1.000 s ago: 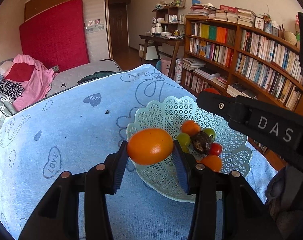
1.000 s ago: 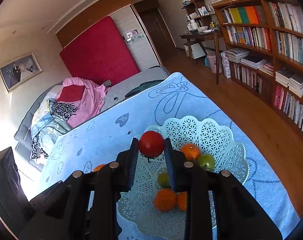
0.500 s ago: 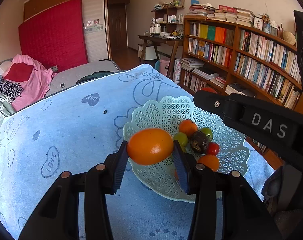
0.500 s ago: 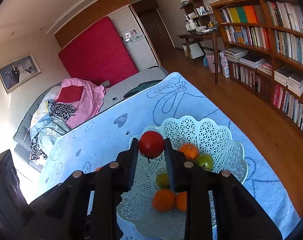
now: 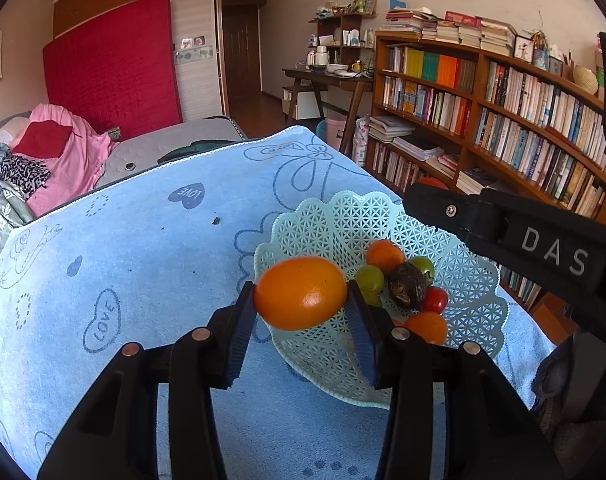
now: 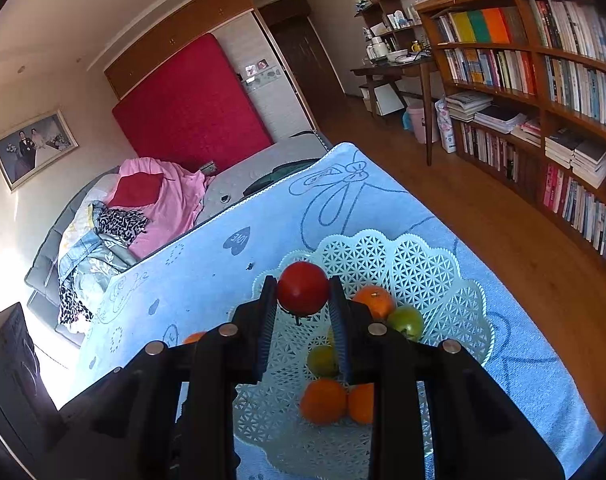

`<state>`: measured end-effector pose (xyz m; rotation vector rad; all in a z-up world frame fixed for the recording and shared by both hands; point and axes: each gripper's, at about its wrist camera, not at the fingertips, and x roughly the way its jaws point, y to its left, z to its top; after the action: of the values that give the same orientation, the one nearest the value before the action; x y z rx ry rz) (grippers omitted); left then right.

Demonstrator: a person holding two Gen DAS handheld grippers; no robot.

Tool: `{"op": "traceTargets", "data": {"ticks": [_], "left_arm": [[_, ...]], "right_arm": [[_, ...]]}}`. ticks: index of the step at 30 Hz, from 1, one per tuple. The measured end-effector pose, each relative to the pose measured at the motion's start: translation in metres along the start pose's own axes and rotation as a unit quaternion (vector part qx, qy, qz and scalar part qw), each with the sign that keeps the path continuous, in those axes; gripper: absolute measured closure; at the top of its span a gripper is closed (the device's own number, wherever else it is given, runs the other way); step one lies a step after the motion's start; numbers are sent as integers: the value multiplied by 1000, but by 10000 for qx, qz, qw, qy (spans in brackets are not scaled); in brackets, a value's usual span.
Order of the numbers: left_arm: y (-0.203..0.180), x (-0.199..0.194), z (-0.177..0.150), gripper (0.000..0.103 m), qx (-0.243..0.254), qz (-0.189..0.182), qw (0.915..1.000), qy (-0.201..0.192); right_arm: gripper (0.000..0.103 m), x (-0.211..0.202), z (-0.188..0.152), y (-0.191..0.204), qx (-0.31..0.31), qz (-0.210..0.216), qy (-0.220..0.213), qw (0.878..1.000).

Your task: Organize fruits

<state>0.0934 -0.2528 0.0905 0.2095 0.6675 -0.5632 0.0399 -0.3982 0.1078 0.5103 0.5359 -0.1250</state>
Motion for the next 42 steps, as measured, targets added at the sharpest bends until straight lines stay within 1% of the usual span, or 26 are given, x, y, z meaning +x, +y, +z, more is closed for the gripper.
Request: {"op": "traceTargets", "data": {"ticks": [1,2,3,4,11,12,13,14,16,18,19,20,25,34,42], "left_arm": [[1,-1,0,45,-22,28,10000,-43],[2,-3,1,32,-42,65,9999,-115],[3,-6,1,30,-55,91,9997,-197],[4,-8,1,29,-56,105,9996,-247],[11,-9,1,25,-135,185,9995,-232],[12,-9,0,24,-141,197,9995,-224],[12,-10,-1,21,-147,212,9994,-218],[12,-10,-1,18,-155,226,9994,-213],[13,-10,-2,16,-169,264,9993,-199],[13,-11,-4,15,-156,332,9991,-191],[14,-11,-4,14,-146,362,9991,-188],[15,-12,-5,14,-142,385,9990,-185],[18,-16,-9,14,-181,482,9985,-190],[28,-30,-14,13,-212,729,9967,-283],[38,-53,-19,12,-308,903,9943,-470]], "right_arm": [[71,0,0,-2,63,-2,-3,10000],[55,0,0,-5,144,-20,-22,9999],[45,-1,0,-7,215,-49,-54,9997],[34,-2,0,-9,261,-69,-86,9996],[33,-4,1,-10,367,-8,-86,9993],[33,-4,1,-9,373,1,-89,9993],[32,-5,1,-9,383,10,-93,9992],[29,-6,1,-8,391,17,-100,9992],[24,-8,2,-8,401,13,-139,9991],[23,-10,2,-8,420,20,-156,9990],[20,-11,3,-8,432,24,-156,9989],[15,-11,3,-8,435,27,-151,9989],[10,-12,4,-6,418,32,-145,9990],[9,-26,5,0,354,11,-318,9989],[7,-50,6,12,229,9,-608,9979]]}}
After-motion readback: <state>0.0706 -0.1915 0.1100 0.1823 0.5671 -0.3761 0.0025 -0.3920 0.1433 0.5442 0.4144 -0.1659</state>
